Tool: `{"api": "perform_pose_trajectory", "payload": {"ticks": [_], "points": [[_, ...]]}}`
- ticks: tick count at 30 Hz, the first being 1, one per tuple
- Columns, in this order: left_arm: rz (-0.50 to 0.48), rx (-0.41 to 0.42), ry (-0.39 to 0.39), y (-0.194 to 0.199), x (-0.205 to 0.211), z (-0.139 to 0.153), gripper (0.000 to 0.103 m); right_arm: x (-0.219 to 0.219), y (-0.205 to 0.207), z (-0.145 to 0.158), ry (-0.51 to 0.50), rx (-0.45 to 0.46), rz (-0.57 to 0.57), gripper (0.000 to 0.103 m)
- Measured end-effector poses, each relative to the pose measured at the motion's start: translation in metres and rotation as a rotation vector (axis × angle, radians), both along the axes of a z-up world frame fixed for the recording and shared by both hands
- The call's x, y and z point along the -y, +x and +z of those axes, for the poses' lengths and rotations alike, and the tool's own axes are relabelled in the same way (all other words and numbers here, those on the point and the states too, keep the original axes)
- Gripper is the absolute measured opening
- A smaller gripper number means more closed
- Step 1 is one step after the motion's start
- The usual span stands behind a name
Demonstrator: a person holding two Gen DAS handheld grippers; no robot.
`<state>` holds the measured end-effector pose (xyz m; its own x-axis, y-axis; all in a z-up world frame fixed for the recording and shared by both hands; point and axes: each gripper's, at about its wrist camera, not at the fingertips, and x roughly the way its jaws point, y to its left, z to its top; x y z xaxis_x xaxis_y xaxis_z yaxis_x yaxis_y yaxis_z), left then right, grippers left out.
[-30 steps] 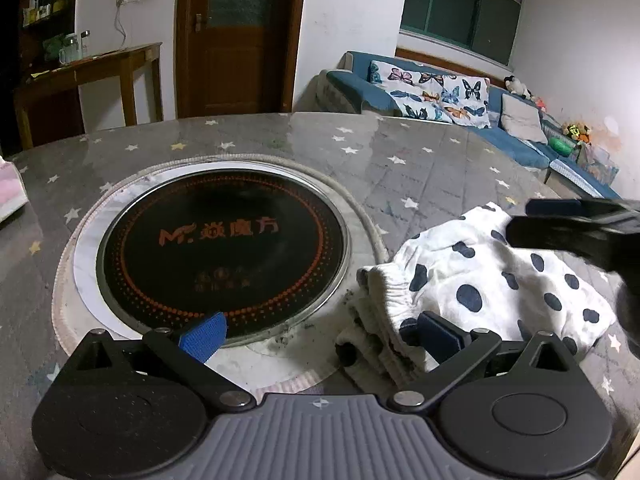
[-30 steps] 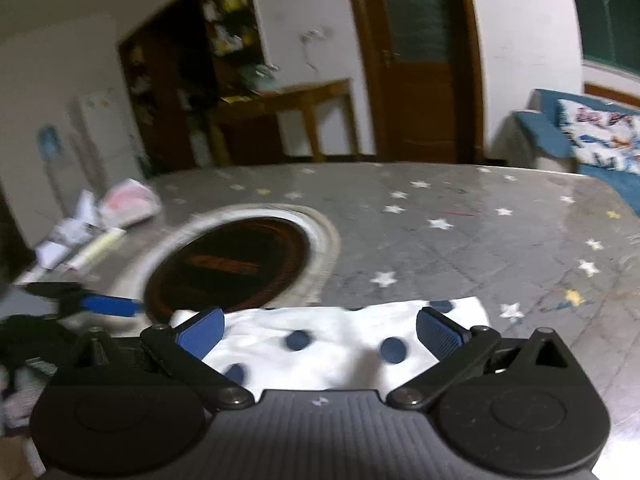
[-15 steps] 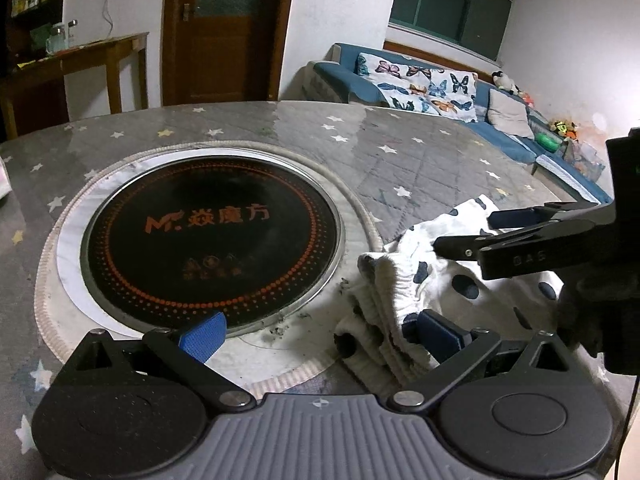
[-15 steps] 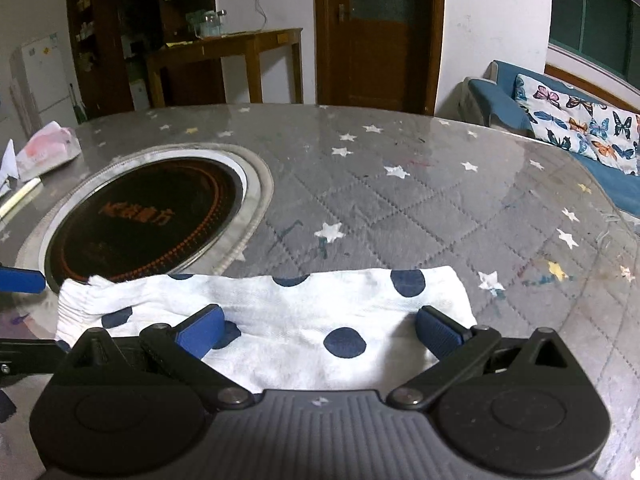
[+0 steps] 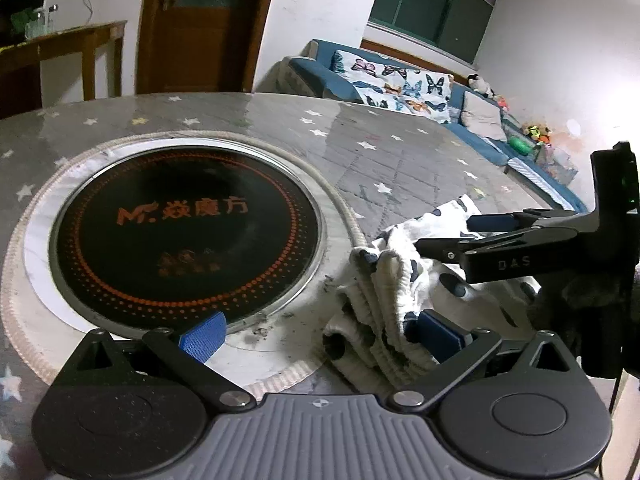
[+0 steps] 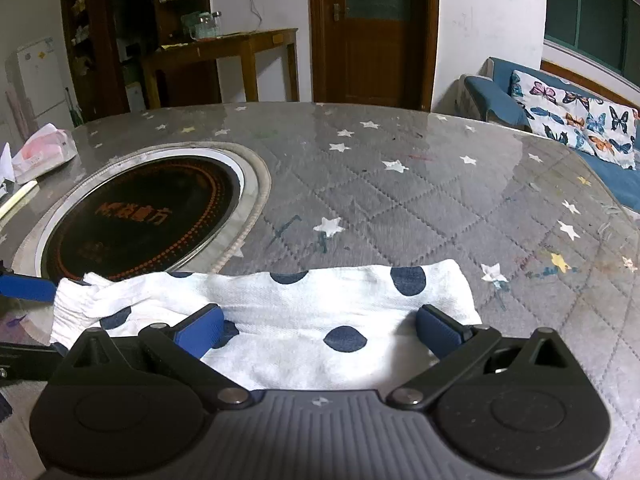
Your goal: Fold clothes
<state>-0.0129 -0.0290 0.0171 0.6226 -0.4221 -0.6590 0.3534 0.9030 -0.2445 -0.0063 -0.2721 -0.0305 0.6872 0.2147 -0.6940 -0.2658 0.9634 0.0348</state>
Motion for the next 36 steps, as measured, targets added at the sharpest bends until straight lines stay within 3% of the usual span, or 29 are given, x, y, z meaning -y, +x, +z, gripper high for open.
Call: {"api": "perform_pose_trajectory", "payload": {"ticks": [17, 27, 33, 36], "points": [[-0.048, 0.015, 0.014, 0.003, 0.005, -0.002, 0.103, -0.003, 0.008, 0.005, -0.003, -0.076, -0.034, 0.103], [-0.011, 0.029, 0.036, -0.001, 0.010, -0.002, 0.103, 0.001, -0.009, 0.020, 0.017, -0.044, -0.036, 0.103], [0.016, 0.033, 0.055, -0.005, 0.013, -0.001, 0.103, 0.007, -0.009, 0.007, 0.030, -0.085, -0.021, 0.103], [0.027, 0.027, 0.068, -0.005, 0.015, 0.000, 0.103, 0.011, -0.013, 0.008, 0.057, -0.057, -0.014, 0.103]]}}
